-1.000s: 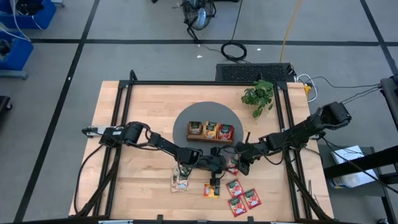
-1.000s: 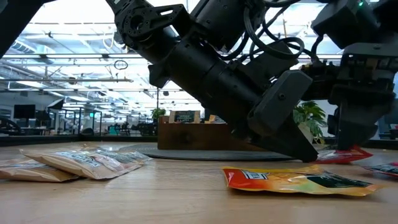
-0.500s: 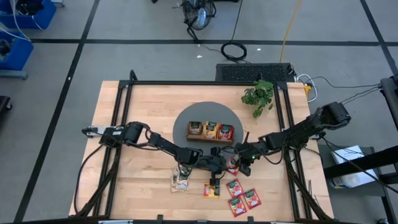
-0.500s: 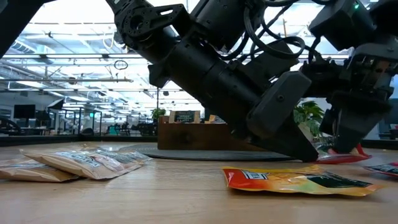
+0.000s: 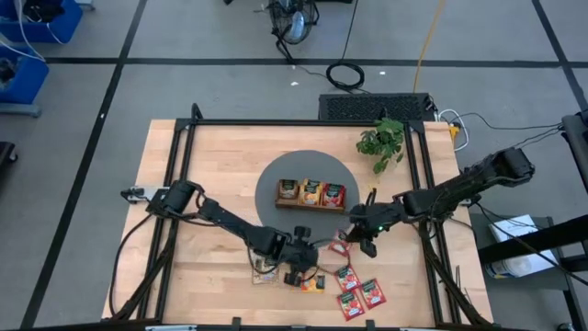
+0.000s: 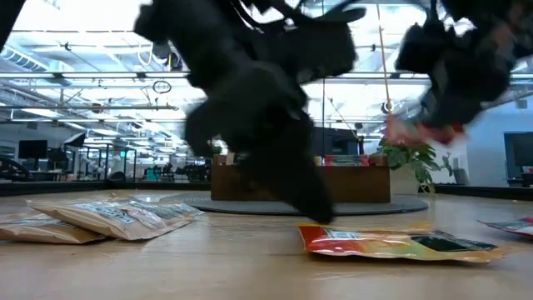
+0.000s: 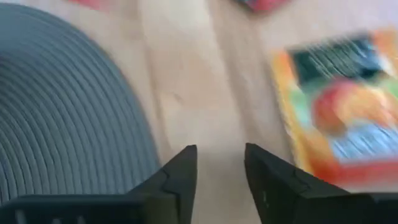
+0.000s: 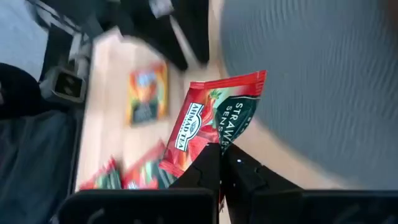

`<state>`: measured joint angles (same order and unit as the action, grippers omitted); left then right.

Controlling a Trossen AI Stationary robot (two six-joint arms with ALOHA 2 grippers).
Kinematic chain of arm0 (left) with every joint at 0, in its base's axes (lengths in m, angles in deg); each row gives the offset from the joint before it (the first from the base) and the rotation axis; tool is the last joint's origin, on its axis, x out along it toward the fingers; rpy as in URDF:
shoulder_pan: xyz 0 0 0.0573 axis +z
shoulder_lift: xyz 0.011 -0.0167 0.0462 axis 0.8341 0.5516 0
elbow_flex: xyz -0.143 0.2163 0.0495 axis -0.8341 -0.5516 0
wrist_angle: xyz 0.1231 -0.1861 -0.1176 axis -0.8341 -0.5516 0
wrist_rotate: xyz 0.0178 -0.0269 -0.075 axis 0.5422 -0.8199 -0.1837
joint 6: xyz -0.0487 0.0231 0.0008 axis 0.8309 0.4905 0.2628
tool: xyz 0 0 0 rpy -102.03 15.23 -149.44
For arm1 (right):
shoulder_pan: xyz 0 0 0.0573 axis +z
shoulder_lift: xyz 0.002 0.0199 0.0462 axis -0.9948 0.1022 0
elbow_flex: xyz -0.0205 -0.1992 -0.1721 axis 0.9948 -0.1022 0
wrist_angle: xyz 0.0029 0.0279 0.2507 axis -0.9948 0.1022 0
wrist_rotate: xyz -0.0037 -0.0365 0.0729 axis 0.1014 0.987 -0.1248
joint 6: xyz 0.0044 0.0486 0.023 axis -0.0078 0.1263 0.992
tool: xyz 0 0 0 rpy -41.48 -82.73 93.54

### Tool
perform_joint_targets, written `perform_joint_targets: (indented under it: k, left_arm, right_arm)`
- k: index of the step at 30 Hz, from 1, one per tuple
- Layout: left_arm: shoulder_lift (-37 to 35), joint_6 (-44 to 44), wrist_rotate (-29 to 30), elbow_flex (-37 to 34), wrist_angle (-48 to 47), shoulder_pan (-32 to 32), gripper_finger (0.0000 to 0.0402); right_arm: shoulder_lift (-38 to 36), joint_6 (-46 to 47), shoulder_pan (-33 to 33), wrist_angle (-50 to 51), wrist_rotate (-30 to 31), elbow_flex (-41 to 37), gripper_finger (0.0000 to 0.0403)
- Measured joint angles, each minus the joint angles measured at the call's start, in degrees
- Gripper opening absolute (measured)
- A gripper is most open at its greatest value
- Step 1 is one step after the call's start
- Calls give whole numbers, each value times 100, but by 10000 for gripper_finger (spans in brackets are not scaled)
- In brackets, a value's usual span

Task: Pick & Place Tea
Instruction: Put the red tea bag into the right compartment of the wooden organizer

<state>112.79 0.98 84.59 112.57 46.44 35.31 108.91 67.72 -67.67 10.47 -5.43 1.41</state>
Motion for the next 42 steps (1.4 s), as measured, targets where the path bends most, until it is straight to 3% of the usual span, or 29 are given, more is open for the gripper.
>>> perform_joint_targets:
  k: [4,8,11,15,23,26,34,42]
  left_arm:
    - [-129,68,140,14,-503,-180,154]
    - [-144,87,276,14,-829,-271,157]
    - [-159,158,392,17,-944,-331,157]
    - [-180,154,432,20,-1134,-422,157]
    - [-258,115,406,22,-1138,-699,157]
    - [-319,150,529,22,-1097,-743,157]
    - [-321,324,547,24,-1091,-740,157]
    - [-321,417,552,24,-1087,-741,157]
  right_arm:
    - [-53,-753,-42,1596,443,1042,0]
    - [320,-1907,-189,3499,1453,2372,0]
    - [634,-2907,-310,4143,2142,2909,0]
    - [981,-3607,-624,4244,2293,3067,0]
    - [1650,-4197,-1106,4253,2318,3065,0]
    - [1884,-4402,-1170,4136,2600,3065,0]
    - [1978,-4731,-1213,3933,2892,3062,0]
    - [1980,-4618,-1347,3674,2434,2781,0]
